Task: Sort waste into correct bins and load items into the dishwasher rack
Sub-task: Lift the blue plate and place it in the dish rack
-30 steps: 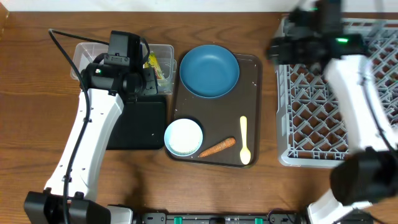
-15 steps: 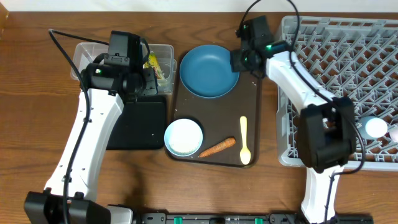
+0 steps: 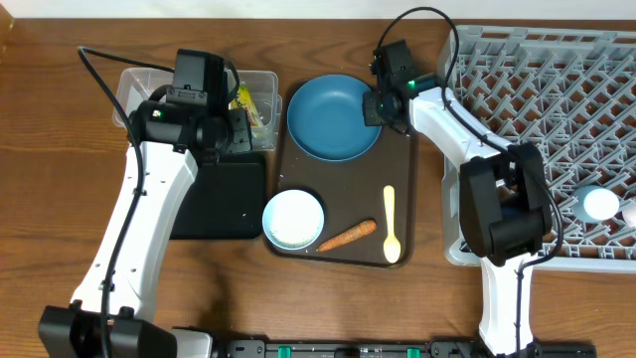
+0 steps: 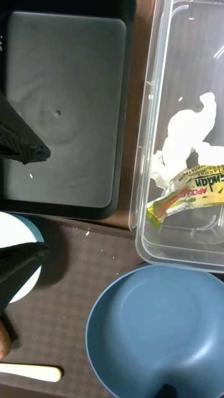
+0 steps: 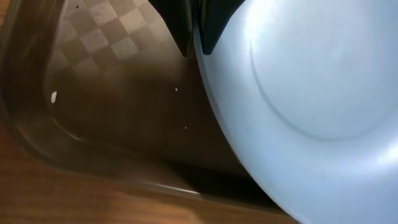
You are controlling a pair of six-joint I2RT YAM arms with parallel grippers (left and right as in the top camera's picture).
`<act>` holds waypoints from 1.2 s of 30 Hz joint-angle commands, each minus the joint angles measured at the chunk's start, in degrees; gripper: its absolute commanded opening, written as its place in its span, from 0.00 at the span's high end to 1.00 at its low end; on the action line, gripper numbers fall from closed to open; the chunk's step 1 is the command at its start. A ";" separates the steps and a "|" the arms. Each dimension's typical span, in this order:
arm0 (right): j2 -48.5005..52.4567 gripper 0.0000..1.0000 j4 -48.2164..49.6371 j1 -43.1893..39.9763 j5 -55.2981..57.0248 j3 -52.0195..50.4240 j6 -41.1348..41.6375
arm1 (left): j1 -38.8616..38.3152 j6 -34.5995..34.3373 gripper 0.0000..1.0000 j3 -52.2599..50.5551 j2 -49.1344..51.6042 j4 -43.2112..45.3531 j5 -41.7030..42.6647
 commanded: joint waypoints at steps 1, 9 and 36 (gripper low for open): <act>-0.02 0.99 -1.44 -1.22 1.29 0.26 0.04 | 0.24 0.74 0.55 -0.33 0.00 -0.37 -0.90; -10.05 0.99 -3.56 -6.36 3.19 0.31 -4.94 | 0.24 0.74 0.55 -0.33 0.00 -0.37 -0.90; -30.16 0.99 12.04 -30.67 47.39 0.31 -55.52 | 0.24 0.74 0.55 -0.33 0.00 -0.37 -0.87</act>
